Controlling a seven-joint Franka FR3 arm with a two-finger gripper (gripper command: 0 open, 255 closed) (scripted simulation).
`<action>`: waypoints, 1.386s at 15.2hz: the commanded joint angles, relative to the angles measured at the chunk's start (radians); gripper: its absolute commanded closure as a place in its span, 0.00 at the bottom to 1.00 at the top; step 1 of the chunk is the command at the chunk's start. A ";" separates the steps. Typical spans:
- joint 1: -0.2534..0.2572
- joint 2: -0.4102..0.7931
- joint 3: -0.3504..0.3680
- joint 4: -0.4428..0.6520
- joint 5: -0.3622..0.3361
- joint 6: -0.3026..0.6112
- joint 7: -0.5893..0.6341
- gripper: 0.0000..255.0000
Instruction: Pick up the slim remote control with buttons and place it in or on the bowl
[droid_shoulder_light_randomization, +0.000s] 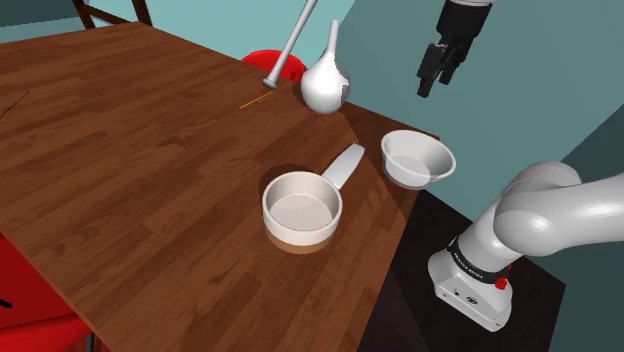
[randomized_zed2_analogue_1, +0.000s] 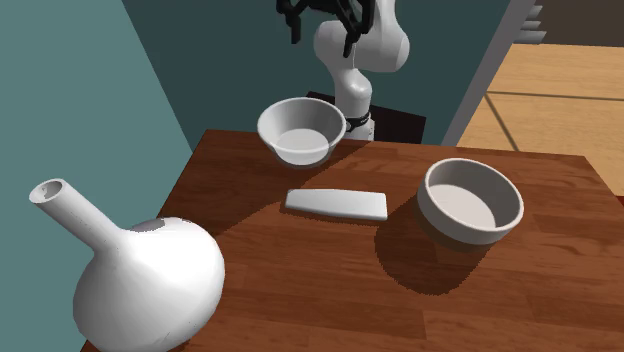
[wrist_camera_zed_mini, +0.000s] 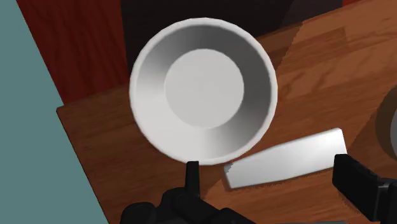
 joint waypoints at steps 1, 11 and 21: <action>0.000 0.000 0.000 0.000 0.000 0.000 0.000 0.00; -0.138 0.096 0.219 -0.207 0.188 0.314 0.631 0.00; -0.304 0.398 0.440 -0.246 0.278 0.698 1.244 0.00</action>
